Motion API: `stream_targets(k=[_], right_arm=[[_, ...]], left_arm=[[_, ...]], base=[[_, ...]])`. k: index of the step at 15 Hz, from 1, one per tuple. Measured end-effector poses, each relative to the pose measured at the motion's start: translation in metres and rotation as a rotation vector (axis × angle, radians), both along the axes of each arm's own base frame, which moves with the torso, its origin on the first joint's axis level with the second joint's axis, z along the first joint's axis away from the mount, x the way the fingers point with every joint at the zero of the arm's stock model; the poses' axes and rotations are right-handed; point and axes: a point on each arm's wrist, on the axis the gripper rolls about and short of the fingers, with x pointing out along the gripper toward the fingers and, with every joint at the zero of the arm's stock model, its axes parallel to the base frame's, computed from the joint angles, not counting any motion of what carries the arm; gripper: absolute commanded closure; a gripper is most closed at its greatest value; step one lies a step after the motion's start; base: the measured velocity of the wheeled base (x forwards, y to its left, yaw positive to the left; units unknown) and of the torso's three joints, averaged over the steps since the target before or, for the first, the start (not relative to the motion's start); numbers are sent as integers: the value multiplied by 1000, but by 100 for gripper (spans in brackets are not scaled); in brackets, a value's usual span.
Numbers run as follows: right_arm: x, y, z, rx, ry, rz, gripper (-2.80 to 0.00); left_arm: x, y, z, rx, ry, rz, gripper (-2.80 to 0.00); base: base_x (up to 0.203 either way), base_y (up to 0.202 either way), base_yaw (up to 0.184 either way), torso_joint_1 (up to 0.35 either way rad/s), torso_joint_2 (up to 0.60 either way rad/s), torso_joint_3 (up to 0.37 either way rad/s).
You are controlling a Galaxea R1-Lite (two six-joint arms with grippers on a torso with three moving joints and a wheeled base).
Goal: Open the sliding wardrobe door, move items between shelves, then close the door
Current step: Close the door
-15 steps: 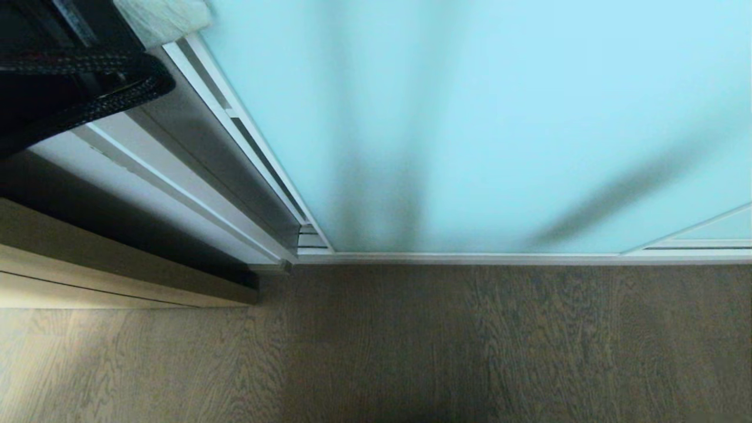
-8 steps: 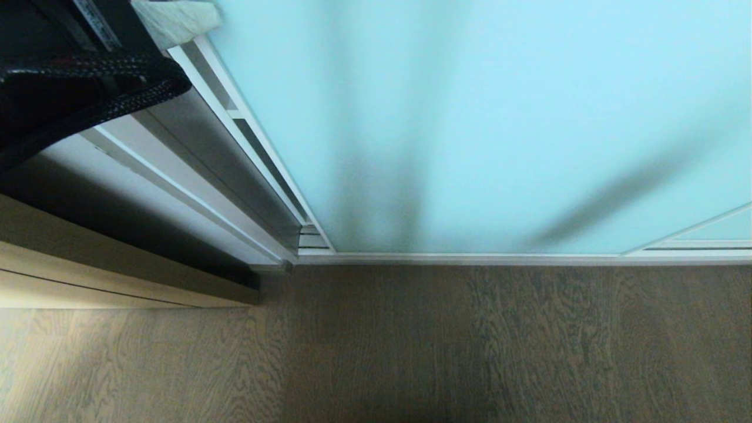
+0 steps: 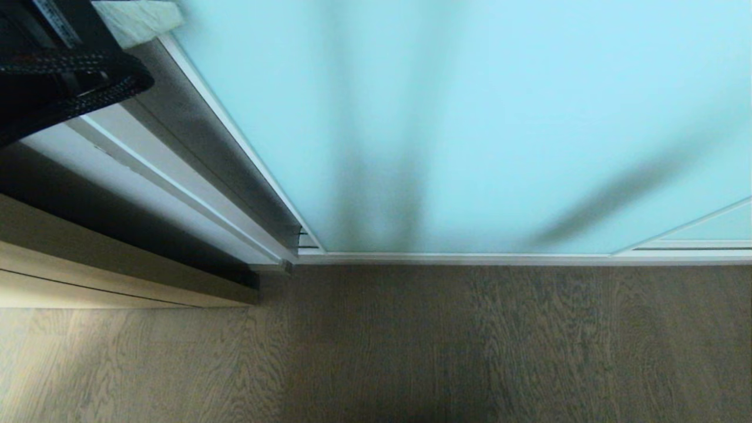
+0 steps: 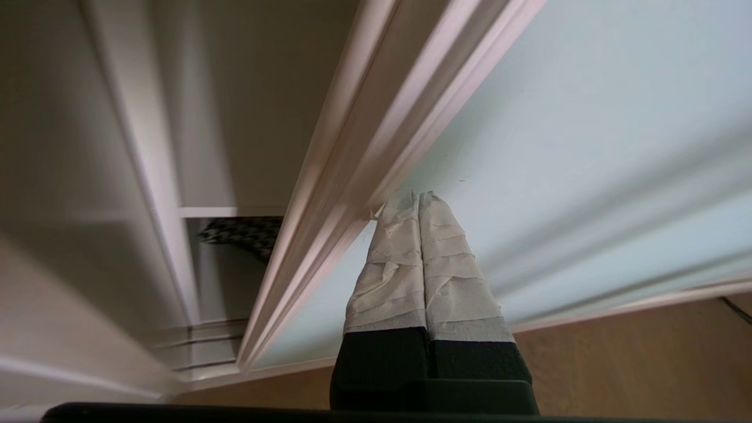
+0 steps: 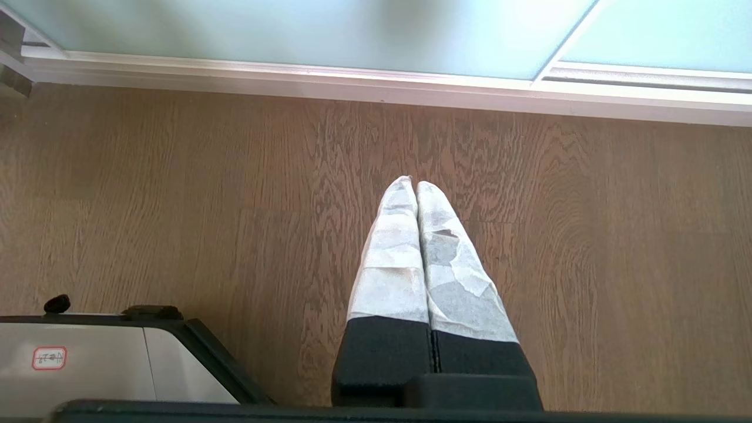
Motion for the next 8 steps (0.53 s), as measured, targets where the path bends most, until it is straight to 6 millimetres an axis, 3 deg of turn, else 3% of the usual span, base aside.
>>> stream_targets(k=[8], right_arm=[[0, 0, 0, 0, 0, -1, 0]], left_arm=[[-13, 10, 1, -9, -34, 24, 0]], base=[[0, 0, 0, 0, 0, 0]])
